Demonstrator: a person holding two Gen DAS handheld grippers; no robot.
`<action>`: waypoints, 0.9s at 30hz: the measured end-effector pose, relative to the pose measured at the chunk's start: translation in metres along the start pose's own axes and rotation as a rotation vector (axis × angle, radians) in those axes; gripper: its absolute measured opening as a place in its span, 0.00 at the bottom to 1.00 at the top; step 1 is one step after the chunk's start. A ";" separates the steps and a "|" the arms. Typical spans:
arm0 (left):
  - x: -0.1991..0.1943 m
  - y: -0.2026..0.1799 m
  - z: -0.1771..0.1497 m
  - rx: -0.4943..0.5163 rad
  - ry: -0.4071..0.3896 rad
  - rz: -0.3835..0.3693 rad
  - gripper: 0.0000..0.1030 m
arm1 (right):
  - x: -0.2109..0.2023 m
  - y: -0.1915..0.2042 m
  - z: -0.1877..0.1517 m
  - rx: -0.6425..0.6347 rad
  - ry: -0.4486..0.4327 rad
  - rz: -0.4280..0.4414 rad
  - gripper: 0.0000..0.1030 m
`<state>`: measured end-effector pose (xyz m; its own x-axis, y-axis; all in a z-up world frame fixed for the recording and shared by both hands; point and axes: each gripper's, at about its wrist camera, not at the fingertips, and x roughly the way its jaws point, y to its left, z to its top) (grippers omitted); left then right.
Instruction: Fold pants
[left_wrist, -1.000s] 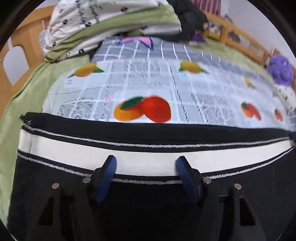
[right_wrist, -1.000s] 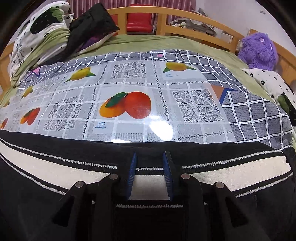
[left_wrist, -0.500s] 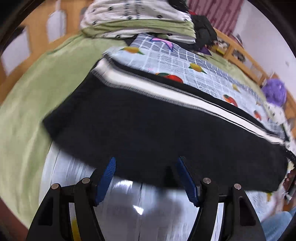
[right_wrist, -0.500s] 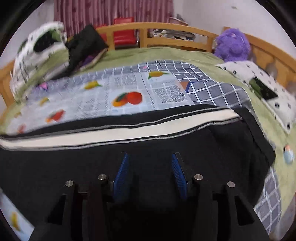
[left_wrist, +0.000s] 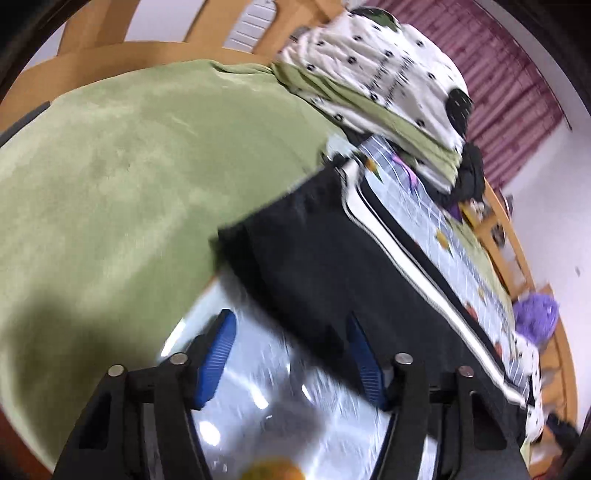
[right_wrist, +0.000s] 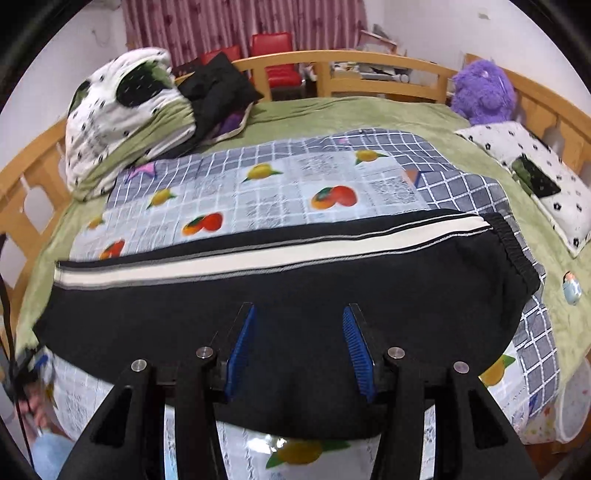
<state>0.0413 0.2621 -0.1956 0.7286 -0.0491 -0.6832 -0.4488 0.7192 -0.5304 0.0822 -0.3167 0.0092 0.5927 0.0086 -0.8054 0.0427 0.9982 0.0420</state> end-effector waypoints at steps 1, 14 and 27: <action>0.003 0.003 0.004 -0.011 -0.007 -0.001 0.50 | -0.001 0.005 -0.004 -0.010 -0.001 -0.003 0.47; -0.003 -0.012 0.043 0.043 -0.041 -0.026 0.15 | 0.036 -0.007 -0.055 0.090 0.023 -0.003 0.47; -0.069 -0.281 -0.020 0.598 -0.122 -0.087 0.13 | 0.042 -0.062 -0.066 0.120 -0.035 0.044 0.46</action>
<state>0.1070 0.0496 -0.0091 0.8192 -0.0711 -0.5690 -0.0424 0.9820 -0.1839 0.0511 -0.3746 -0.0660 0.6234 0.0480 -0.7804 0.1111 0.9825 0.1492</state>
